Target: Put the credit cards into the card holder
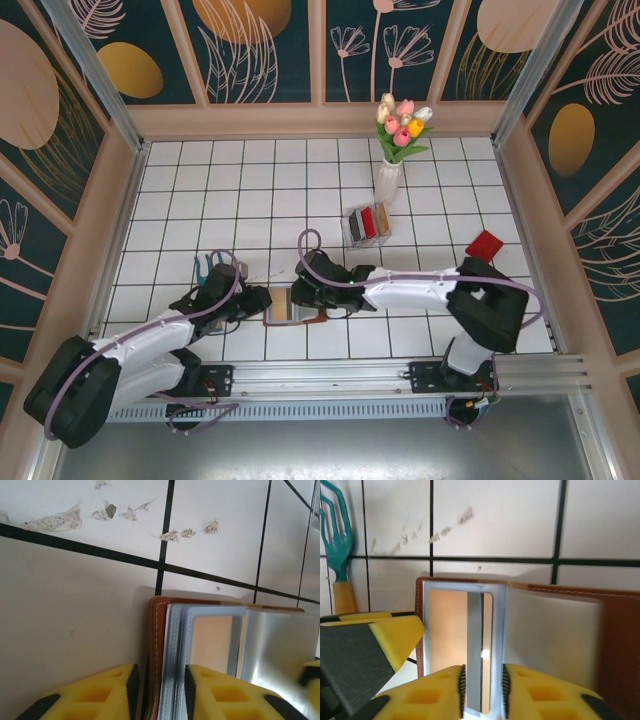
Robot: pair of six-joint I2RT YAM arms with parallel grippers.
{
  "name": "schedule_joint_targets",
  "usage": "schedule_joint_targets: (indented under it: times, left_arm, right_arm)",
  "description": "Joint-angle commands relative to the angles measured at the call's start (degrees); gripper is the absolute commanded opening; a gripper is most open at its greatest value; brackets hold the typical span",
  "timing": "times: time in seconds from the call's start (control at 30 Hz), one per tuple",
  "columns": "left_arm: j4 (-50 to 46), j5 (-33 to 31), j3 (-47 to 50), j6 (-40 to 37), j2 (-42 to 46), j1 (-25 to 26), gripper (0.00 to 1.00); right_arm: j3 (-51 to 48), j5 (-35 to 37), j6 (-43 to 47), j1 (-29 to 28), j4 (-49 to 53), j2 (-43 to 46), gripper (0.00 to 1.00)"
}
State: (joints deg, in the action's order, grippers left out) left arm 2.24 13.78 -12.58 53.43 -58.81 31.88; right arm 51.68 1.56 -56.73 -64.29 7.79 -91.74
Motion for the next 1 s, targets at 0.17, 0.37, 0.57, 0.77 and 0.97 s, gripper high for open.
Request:
schedule_joint_targets:
  times: [0.17, 0.37, 0.57, 0.77, 0.97]
  left_arm:
    - [-8.18, -4.29, -3.16, -1.89, 3.94, 0.18, 0.51]
    - [-7.41, -3.29, -3.06, -2.30, 1.76, 0.20, 0.59]
    - [-3.92, 1.13, -3.04, -2.64, -1.60, 0.20, 0.59]
    - [-0.12, 6.12, -2.90, -2.66, -4.13, 0.20, 0.55]
    - [1.18, 7.39, -3.31, -2.41, -4.65, 0.19, 0.45]
  right_arm:
    - [6.02, 14.04, -0.90, -2.25, 22.55, 2.76, 0.44]
    - [9.88, 15.20, -2.17, -3.22, 26.98, -3.21, 0.52]
    - [9.42, 14.86, -3.29, -3.03, 26.20, -5.59, 0.40]
    - [6.85, 13.56, -3.76, -2.95, 23.07, -5.55, 0.21]
    - [5.25, 12.52, -3.25, -2.77, 20.28, -5.33, 0.11]
